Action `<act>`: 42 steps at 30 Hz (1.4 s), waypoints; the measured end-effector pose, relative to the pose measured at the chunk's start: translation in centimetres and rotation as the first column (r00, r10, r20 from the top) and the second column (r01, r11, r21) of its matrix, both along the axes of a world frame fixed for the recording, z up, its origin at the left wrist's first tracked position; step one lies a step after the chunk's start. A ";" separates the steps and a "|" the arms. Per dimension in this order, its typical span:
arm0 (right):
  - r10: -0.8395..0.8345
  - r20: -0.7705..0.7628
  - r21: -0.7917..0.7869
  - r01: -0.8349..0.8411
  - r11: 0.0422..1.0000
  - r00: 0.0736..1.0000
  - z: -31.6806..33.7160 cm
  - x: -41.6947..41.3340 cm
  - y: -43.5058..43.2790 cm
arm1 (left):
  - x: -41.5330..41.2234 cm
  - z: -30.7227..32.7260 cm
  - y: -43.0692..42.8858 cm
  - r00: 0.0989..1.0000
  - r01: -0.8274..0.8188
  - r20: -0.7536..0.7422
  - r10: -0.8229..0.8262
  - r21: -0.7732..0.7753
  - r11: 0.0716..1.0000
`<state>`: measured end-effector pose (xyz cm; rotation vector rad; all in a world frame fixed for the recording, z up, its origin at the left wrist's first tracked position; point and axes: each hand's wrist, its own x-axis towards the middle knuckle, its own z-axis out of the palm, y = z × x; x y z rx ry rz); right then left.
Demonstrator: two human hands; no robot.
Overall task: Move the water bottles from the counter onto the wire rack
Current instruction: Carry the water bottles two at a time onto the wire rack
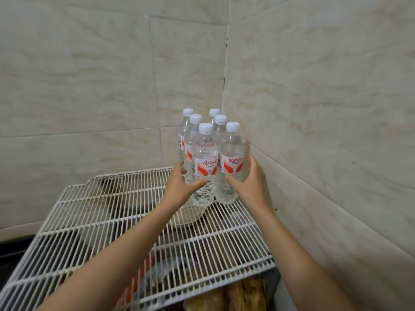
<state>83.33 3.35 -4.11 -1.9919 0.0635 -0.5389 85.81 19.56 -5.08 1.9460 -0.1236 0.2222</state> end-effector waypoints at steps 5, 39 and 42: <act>-0.014 0.081 -0.115 0.023 0.993 0.997 -2.0 -1.8 2.4 | -2.8 -0.6 2.6 0.992 -0.129 -0.002 0.129 0.026 0.991; 0.967 -0.213 -0.360 -0.931 0.053 0.137 -9.1 -47.5 41.1 | -72.4 -9.1 31.8 -0.114 -0.993 -0.078 0.990 0.015 -0.114; 0.946 -0.314 -0.390 -0.920 -0.047 0.085 -11.2 -51.2 42.0 | -76.7 -11.4 31.4 -0.189 -0.982 -0.131 0.973 0.048 -0.184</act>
